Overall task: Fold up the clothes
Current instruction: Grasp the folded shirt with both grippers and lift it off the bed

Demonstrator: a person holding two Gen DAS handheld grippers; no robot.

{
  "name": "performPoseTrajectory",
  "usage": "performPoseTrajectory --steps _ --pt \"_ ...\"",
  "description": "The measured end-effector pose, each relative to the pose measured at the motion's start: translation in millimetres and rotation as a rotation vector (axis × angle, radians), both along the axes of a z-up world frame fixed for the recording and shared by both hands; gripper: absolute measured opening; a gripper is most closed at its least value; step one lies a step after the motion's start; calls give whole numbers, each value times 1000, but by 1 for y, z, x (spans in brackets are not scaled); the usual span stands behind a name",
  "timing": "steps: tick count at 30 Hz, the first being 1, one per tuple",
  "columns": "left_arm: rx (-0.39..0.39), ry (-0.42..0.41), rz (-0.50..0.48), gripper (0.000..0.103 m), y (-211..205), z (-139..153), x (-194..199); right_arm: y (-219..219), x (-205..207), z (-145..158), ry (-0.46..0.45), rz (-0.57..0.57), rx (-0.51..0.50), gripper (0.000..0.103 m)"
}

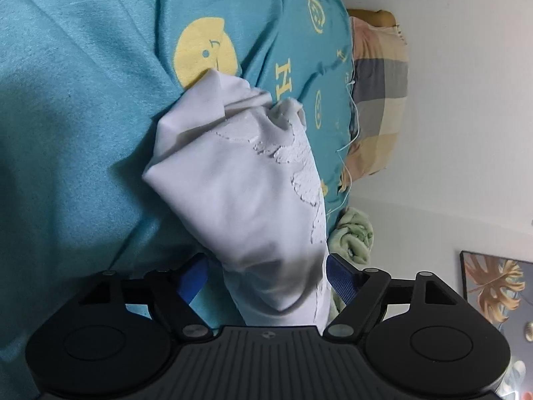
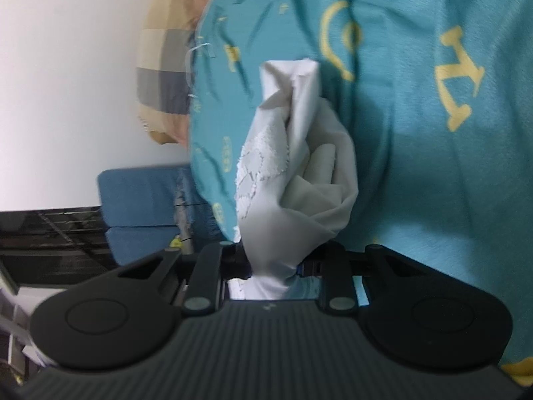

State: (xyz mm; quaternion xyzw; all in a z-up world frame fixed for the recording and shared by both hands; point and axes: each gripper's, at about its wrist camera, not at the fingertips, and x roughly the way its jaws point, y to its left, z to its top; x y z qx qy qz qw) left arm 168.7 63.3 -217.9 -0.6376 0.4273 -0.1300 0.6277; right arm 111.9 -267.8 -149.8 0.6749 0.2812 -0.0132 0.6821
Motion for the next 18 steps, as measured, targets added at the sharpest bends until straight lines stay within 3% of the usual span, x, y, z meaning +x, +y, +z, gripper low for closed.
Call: performPoseTrajectory --steps 4,7,11,18 --pt "-43 -42 23 45 6 5 -1 -1 -8 15 -35 13 -13 25" --pt "-44 -79 9 36 5 16 -4 -4 -15 27 -47 15 -19 25" --pt "-4 -112 -56 35 -13 55 -9 -15 -29 48 -56 14 -21 25" --pt "0 -198 -188 35 -140 139 -1 -83 -58 113 -95 -38 -21 26"
